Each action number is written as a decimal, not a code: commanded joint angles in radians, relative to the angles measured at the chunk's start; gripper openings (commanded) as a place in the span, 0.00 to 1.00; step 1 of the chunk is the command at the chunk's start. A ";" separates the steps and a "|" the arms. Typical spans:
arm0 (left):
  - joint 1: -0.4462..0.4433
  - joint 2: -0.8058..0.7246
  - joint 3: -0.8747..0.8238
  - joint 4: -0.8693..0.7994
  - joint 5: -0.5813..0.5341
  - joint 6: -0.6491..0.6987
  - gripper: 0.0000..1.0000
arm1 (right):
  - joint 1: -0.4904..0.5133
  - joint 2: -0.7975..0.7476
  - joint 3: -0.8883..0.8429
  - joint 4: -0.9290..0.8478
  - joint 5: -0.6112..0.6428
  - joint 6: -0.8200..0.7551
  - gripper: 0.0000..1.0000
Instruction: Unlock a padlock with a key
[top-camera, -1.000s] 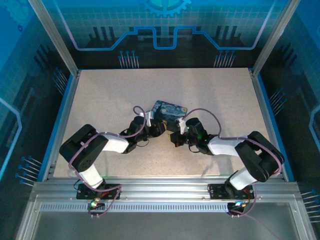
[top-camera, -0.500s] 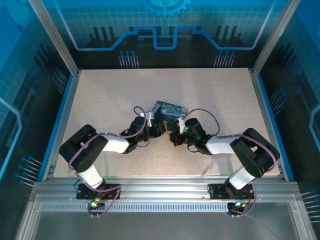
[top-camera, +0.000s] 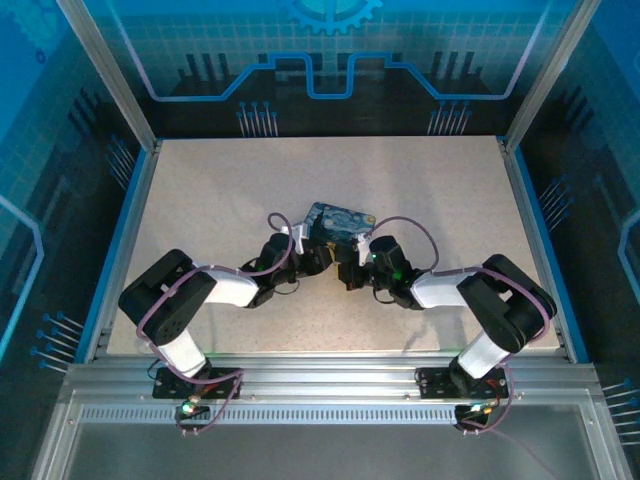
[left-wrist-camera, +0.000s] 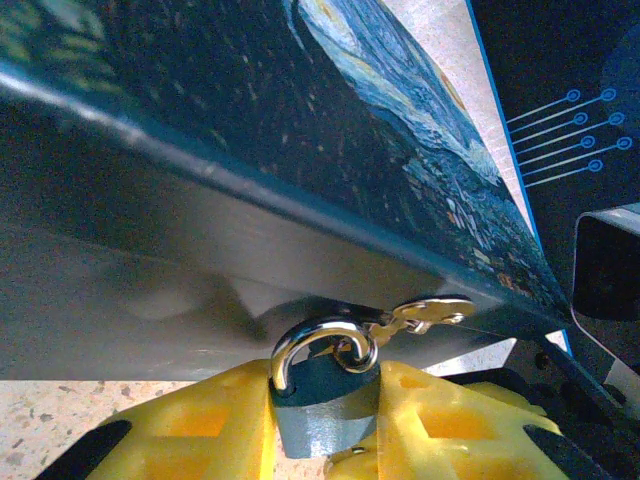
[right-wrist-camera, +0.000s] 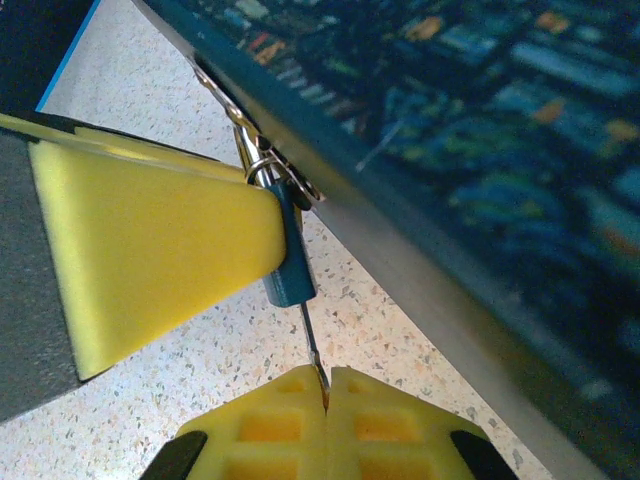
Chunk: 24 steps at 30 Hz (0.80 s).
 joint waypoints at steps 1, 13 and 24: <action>-0.011 -0.038 0.029 0.025 -0.008 -0.007 0.29 | -0.005 0.013 -0.002 0.055 0.011 0.021 0.00; -0.011 -0.039 0.030 0.017 -0.015 -0.007 0.29 | -0.011 -0.003 -0.023 0.078 -0.008 0.025 0.00; -0.011 -0.038 0.035 0.013 -0.014 -0.006 0.29 | -0.012 -0.029 -0.036 0.084 -0.009 0.025 0.00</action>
